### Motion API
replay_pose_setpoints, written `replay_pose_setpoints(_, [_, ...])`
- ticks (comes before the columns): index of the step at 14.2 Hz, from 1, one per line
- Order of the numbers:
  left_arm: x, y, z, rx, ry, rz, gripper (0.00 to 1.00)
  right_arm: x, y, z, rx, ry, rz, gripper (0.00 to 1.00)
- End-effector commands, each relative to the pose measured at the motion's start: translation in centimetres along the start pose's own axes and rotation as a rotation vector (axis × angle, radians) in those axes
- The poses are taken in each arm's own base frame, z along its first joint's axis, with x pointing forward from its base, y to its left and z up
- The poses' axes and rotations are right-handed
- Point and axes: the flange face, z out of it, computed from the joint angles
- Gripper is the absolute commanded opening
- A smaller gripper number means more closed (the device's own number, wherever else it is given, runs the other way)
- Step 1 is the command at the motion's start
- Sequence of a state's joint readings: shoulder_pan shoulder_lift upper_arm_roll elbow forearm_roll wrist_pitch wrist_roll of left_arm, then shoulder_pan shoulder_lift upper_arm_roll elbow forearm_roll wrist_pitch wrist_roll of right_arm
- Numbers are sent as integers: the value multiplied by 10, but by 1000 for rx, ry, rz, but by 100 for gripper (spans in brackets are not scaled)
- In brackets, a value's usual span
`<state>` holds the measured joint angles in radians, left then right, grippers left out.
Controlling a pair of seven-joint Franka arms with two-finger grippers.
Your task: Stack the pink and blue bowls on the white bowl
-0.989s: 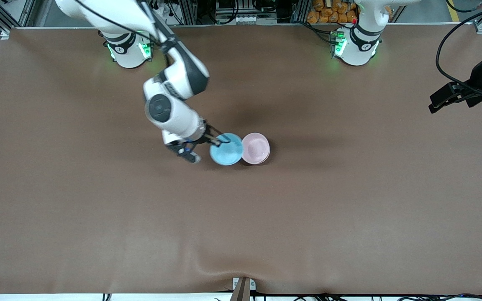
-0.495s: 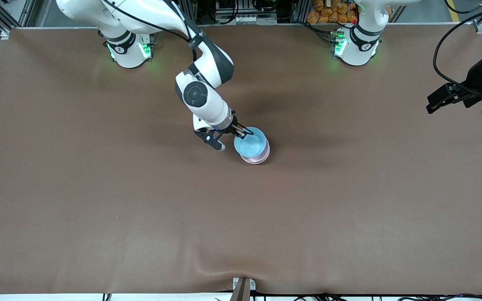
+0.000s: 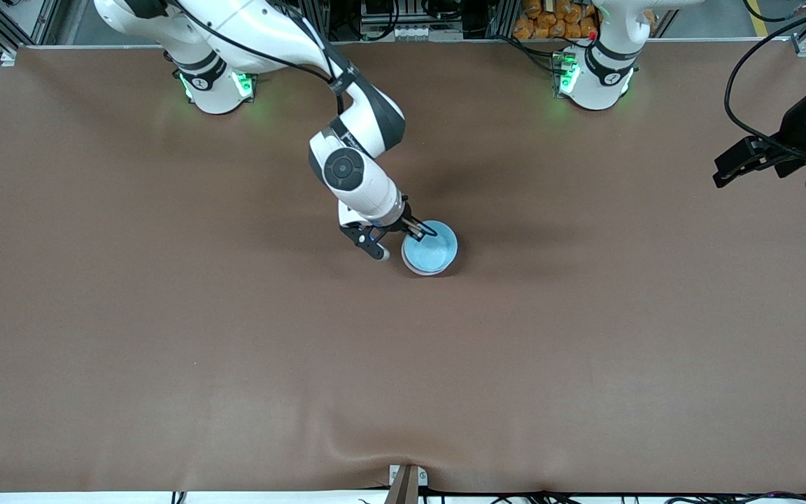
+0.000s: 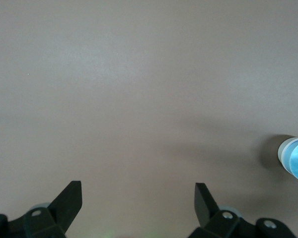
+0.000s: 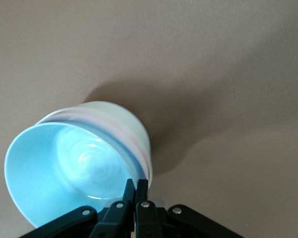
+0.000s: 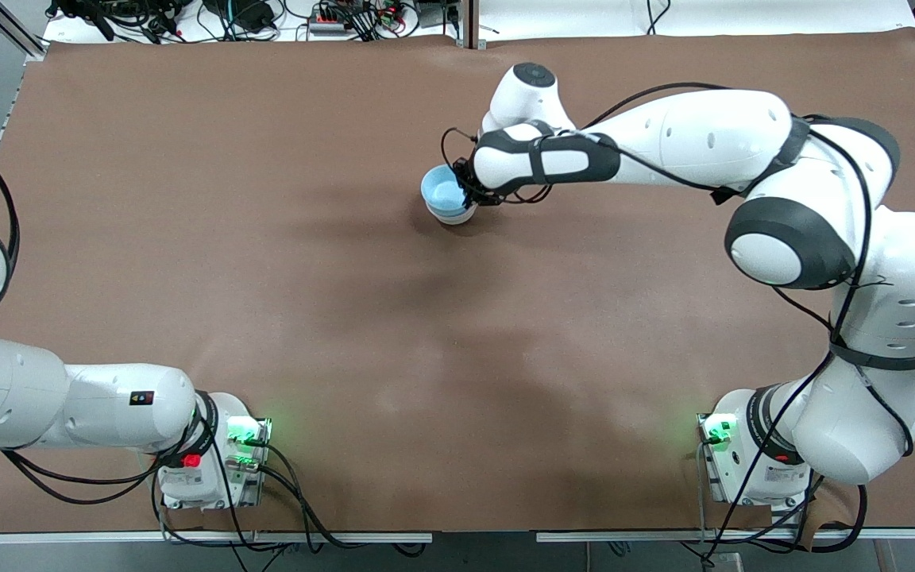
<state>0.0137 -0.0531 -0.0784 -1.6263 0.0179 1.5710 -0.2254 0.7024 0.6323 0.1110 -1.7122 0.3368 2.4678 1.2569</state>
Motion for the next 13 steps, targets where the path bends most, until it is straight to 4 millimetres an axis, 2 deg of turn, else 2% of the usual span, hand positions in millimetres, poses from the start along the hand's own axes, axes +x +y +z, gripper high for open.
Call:
replay_pose_setpoints(1, [-9, -3, -2, -20, 7, 5, 100, 1, -6, 3, 2, 4, 16, 0])
replay_pose_setpoints(2, [-9, -3, -1, -20, 6, 7, 100, 7, -5, 2, -2, 1, 24, 28])
replay_pose_setpoints(3, [-9, -3, -1, -20, 5, 7, 100, 12, -7, -5, 6, 2, 32, 73])
replay_pose_setpoints(4, [-9, -4, 0, -20, 4, 5, 100, 17, -8, -14, 6, 1, 34, 100])
replay_pose_setpoints(6, [-9, -4, 0, -20, 4, 4, 100, 34, -22, -44, 25, 1, 46, 100])
replay_pose_setpoints(9, [-9, -4, 1, -19, 1, 4, 100, 97, -37, -115, -39, 57, 15, 100])
replay_pose_setpoints(10, [-9, -3, 1, -19, 1, 5, 100, 119, -37, -145, -78, 76, -30, 100])
replay_pose_setpoints(11, [-9, -3, 1, -19, 1, 5, 100, 154, -29, -177, -113, 59, -23, 100])
replay_pose_setpoints(12, [-9, -4, 1, -19, 1, 4, 100, 176, -21, -204, -141, 38, -25, 100])
replay_pose_setpoints(13, [-9, -3, 1, -19, 1, 7, 100, 186, -15, -221, -173, 33, -80, 100])
